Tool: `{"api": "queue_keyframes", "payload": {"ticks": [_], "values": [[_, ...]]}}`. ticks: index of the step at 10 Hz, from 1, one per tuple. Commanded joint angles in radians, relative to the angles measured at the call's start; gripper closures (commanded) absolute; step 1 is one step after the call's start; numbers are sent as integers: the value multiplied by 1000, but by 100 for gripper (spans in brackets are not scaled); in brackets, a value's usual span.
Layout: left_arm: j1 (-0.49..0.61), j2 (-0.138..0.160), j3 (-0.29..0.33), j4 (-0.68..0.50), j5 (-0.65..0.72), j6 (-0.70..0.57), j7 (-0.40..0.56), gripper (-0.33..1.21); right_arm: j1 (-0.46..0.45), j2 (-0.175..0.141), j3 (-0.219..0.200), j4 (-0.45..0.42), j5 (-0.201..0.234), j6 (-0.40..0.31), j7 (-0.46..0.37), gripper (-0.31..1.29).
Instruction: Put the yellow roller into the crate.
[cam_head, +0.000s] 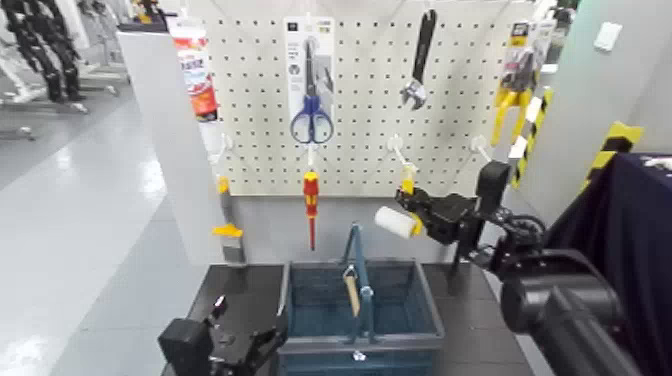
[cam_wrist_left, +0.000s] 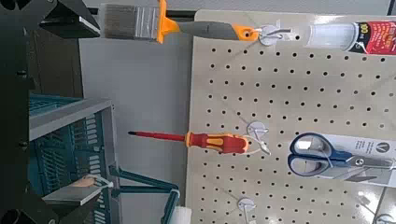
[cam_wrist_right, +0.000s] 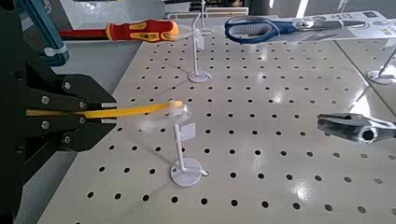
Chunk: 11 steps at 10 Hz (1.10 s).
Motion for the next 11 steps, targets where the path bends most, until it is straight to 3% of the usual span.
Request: {"api": "queue_keyframes", "payload": {"ticks": [1, 7, 9, 11], "values": [[2, 1, 0, 0, 0, 5, 0, 11, 82, -3, -28, -155, 2, 54, -13, 123], [-2, 4, -3, -2, 0, 8, -2, 11, 277, -2, -71, -491, -3, 280, -76, 123], [-5, 7, -7, 0, 0, 8, -2, 11, 324, -11, -68, -504, -46, 306, -97, 123], [-6, 7, -7, 0, 0, 9, -3, 11, 354, -2, -66, -462, -98, 314, -103, 123]]}}
